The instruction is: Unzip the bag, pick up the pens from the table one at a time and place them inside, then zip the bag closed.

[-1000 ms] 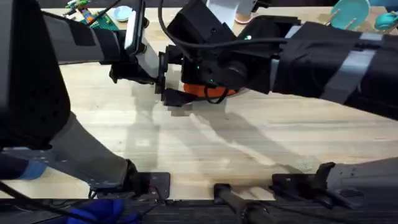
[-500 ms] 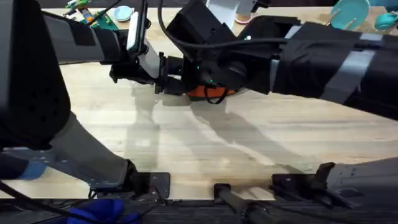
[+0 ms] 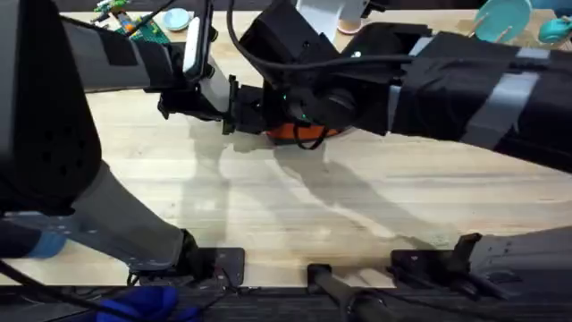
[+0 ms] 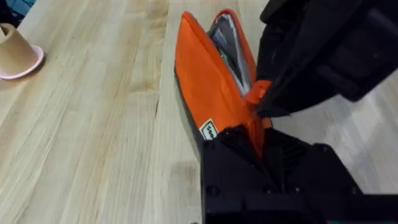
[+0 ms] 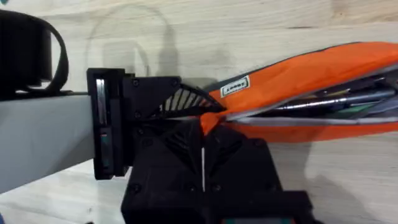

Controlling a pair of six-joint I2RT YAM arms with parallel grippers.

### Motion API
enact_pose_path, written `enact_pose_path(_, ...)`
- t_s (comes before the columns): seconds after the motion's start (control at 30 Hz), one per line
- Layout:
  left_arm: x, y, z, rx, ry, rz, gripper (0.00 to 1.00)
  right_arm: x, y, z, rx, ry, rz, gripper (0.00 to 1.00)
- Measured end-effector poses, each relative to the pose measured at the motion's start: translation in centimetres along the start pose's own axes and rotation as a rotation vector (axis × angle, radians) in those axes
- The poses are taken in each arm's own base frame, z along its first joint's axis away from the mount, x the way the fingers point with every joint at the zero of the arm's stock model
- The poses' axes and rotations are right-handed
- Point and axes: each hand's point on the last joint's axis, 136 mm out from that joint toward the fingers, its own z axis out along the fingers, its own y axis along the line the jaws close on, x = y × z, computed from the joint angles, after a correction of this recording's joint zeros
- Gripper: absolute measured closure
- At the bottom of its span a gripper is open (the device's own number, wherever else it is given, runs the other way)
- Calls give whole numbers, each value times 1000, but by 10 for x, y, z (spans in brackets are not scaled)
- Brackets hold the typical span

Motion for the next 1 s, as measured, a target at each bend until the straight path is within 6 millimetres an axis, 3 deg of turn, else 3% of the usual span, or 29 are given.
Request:
enact_pose_path(0.3, 0, 0, 0, 0, 0, 0, 958, 1, -7, 1, 23, 12, -2, 971)
enact_pose_path(0.53, 0, 0, 0, 1, 0, 1, 958, -9, -32, 6, 85, 27, 31, 971)
enact_pose_path(1.0, 0, 0, 1, 2, 1, 1, 958, -25, -64, 6, 138, 49, 93, 971)
